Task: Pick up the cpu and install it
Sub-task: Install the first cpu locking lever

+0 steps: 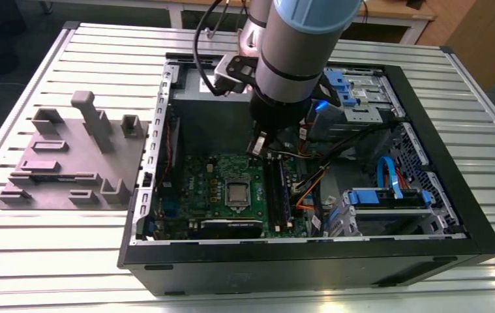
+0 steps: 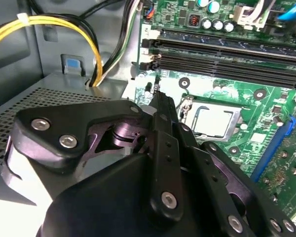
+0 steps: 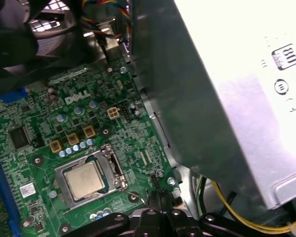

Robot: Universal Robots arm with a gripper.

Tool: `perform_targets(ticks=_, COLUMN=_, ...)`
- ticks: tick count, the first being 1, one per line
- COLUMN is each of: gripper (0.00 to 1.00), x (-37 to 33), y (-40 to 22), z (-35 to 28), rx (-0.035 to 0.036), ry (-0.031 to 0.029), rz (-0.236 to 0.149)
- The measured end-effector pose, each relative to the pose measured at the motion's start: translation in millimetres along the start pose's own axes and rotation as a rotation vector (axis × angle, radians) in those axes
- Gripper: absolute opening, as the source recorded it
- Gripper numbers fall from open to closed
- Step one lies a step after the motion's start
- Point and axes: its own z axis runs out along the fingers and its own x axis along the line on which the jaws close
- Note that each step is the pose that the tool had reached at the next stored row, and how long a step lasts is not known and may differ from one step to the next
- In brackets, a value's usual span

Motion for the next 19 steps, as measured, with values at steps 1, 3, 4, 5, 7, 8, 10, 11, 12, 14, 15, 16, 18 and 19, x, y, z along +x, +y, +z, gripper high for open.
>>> perform_targets(ticks=1, gripper=0.11, x=0.8, y=0.4, z=-0.1, rx=-0.0004, ry=0.0004, rz=-0.004)
perform_targets(ticks=3, gripper=0.11, x=1.9, y=1.1, z=0.0, rx=-0.0017, ry=0.0016, rz=-0.016)
perform_targets(ticks=4, gripper=0.11, x=2.2, y=1.4, z=0.0, rx=-0.0025, ry=0.0024, rz=-0.025)
perform_targets(ticks=5, gripper=0.11, x=2.5, y=1.7, z=-0.1, rx=-0.0034, ry=0.0034, rz=-0.035)
perform_targets(ticks=7, gripper=0.11, x=2.9, y=2.2, z=-0.1, rx=-0.0056, ry=0.0058, rz=-0.057)
perform_targets(ticks=8, gripper=0.11, x=3.1, y=2.3, z=-0.2, rx=-0.0068, ry=0.0070, rz=-0.069)
perform_targets(ticks=10, gripper=0.11, x=3.2, y=2.3, z=-0.2, rx=-0.0068, ry=0.0084, rz=-0.092)
perform_targets(ticks=11, gripper=0.11, x=3.4, y=2.2, z=-0.1, rx=-0.0058, ry=0.0084, rz=-0.102)
perform_targets(ticks=12, gripper=0.11, x=3.8, y=2.1, z=-0.1, rx=-0.0059, ry=0.0088, rz=-0.109)
perform_targets(ticks=14, gripper=0.11, x=4.4, y=1.8, z=-0.2, rx=-0.0063, ry=0.0110, rz=-0.118)
perform_targets(ticks=15, gripper=0.11, x=4.5, y=1.8, z=-0.1, rx=-0.0056, ry=0.0140, rz=-0.121)
perform_targets(ticks=16, gripper=0.11, x=4.7, y=1.8, z=-0.2, rx=-0.0042, ry=0.0186, rz=-0.123)
perform_targets(ticks=18, gripper=0.11, x=4.7, y=1.7, z=-0.2, rx=0.0007, ry=0.0344, rz=-0.130)
perform_targets(ticks=19, gripper=0.11, x=4.7, y=1.7, z=-0.2, rx=0.0022, ry=0.0408, rz=-0.136)
